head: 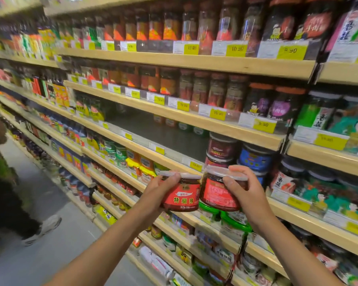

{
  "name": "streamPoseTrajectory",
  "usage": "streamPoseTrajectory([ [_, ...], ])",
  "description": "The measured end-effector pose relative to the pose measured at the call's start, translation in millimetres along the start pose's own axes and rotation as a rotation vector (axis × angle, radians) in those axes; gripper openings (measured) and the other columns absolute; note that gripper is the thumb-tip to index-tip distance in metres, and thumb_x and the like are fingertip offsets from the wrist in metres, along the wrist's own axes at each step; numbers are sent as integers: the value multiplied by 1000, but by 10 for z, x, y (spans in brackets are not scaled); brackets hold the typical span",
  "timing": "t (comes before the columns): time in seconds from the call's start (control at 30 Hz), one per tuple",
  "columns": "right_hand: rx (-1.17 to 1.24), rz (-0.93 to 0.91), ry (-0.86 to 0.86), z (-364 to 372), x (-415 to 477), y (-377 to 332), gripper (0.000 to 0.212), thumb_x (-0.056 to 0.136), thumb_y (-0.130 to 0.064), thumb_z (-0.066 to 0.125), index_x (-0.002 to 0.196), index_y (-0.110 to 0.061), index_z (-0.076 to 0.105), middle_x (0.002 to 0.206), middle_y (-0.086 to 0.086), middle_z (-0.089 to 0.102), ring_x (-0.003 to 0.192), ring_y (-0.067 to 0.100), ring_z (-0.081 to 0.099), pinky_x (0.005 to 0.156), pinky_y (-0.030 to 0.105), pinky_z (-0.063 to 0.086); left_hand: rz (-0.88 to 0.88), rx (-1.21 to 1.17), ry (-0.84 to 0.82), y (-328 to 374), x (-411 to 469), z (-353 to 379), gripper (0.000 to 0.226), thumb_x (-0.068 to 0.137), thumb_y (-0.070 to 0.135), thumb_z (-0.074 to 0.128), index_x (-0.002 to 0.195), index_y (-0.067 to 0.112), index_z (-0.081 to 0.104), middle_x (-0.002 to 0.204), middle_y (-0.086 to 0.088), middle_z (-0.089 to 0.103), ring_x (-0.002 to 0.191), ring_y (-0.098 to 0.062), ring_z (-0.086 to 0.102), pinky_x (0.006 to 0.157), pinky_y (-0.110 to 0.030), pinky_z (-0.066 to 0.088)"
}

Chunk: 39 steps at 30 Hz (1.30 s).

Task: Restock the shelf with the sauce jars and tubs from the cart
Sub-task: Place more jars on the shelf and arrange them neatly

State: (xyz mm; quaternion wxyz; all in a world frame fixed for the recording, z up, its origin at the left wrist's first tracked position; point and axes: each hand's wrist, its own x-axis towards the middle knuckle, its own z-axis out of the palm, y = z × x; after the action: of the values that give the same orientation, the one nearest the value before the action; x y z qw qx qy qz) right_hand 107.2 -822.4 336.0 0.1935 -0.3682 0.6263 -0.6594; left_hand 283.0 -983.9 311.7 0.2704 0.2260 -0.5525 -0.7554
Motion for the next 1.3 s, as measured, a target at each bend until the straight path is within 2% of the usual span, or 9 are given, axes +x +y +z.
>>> streamPoseTrajectory([
  [0.1,-10,-10,-15,36,280,85,53,68,-51,76,114,-32,58,113,1,66,93,14,70,67,25,55,41,3,-15,55,286,-79,105,51,60,92,135,9,54,119,-20,71,103,-33,71,76,-37,59],
  [0.27,-3,-35,3,161,539,150,49,76,-46,68,120,-32,51,115,-1,62,89,10,70,64,23,55,37,-16,-60,113,670,-183,85,67,49,80,136,7,53,109,-18,73,89,-26,74,64,-29,59],
  [0.33,15,-19,17,226,613,175,49,78,-54,73,117,-35,50,115,1,62,90,16,71,66,27,57,22,2,-76,122,819,-221,100,59,56,87,139,10,51,118,-21,71,98,-30,72,71,-34,60],
  [0.53,-33,-11,91,346,792,285,80,51,-49,84,121,-36,47,122,0,61,105,20,67,82,38,59,-36,-7,-221,151,1250,-388,119,29,62,97,126,8,54,101,-12,76,89,-24,74,70,-33,61],
  [0.63,-90,-18,169,470,861,332,87,47,-52,84,124,-38,45,125,-3,57,109,16,63,85,36,59,-36,34,-318,239,1449,-484,97,33,59,97,112,12,67,91,-8,78,83,-20,75,67,-30,61],
  [0.83,-140,13,352,852,1035,404,86,49,-59,83,125,-47,46,128,-4,58,110,17,64,90,43,57,33,159,-424,450,1906,-811,36,86,32,71,119,19,61,94,0,78,84,-15,75,71,-27,61],
  [1.03,-186,-15,569,1258,1273,437,79,46,-71,84,114,-41,55,118,-2,66,108,22,65,95,53,52,125,254,-595,678,2490,-1070,76,64,46,79,128,8,61,115,-15,74,102,-29,72,88,-37,59],
  [1.2,-200,-15,688,1425,1290,368,61,53,-59,83,106,-42,58,117,1,65,105,21,67,93,52,54,150,466,-645,849,2912,-1105,40,69,45,84,97,23,68,85,9,79,82,-7,75,77,-25,59],
  [1.3,-223,3,720,1452,1198,297,62,58,-57,87,109,-39,57,116,1,65,102,22,68,87,47,58,115,611,-628,875,3129,-1075,34,70,53,85,85,25,69,94,6,76,79,-5,71,72,-18,53],
])
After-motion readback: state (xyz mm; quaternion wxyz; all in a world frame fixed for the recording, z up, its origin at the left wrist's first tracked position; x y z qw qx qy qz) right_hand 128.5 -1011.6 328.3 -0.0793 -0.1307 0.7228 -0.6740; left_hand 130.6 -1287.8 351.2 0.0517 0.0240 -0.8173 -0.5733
